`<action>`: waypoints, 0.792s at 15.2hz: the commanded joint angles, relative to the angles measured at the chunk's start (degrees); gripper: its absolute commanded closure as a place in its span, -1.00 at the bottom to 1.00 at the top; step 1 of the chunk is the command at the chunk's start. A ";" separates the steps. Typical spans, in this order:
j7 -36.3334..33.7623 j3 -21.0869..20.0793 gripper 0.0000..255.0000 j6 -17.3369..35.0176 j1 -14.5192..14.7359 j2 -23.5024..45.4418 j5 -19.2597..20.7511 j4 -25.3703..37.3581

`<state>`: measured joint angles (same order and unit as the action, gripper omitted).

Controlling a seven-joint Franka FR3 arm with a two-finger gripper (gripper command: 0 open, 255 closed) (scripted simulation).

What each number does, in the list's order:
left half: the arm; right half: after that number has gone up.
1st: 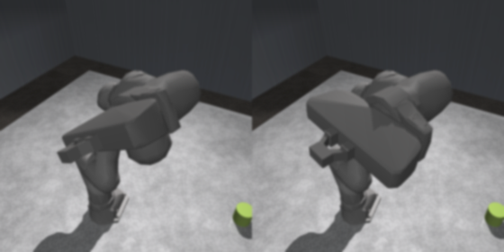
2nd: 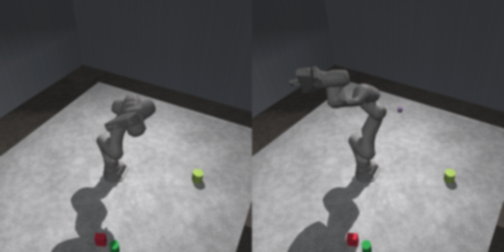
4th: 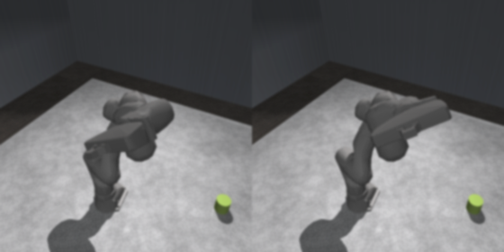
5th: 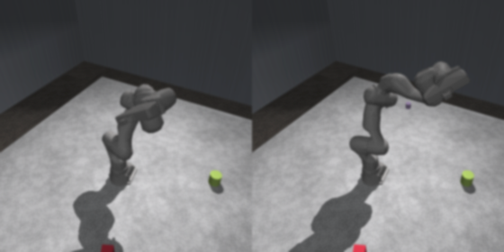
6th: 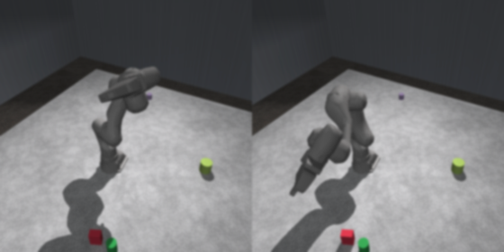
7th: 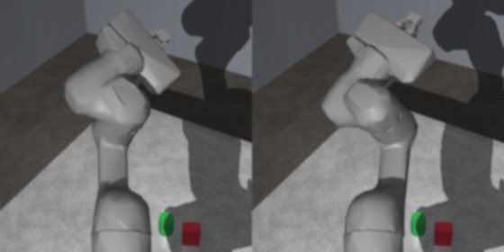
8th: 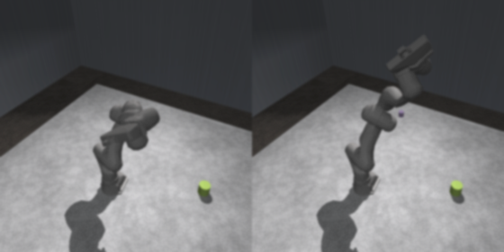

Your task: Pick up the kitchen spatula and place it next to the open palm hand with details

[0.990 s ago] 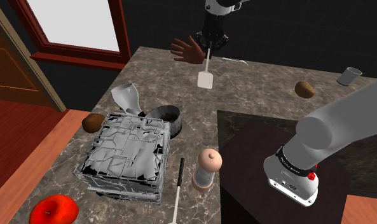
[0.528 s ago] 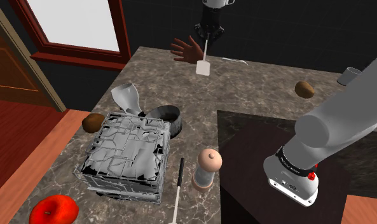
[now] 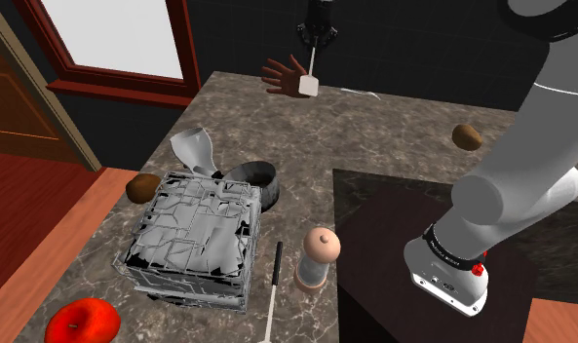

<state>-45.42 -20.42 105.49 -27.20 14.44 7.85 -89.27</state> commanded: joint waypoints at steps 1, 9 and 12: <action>0.66 0.52 1.00 -1.83 0.28 4.75 1.40 6.40; 0.45 0.89 1.00 2.87 0.11 6.20 1.95 3.08; 0.23 0.98 1.00 5.04 0.03 6.49 2.14 1.17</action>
<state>-45.07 -19.46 109.68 -27.16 20.87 9.92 -87.33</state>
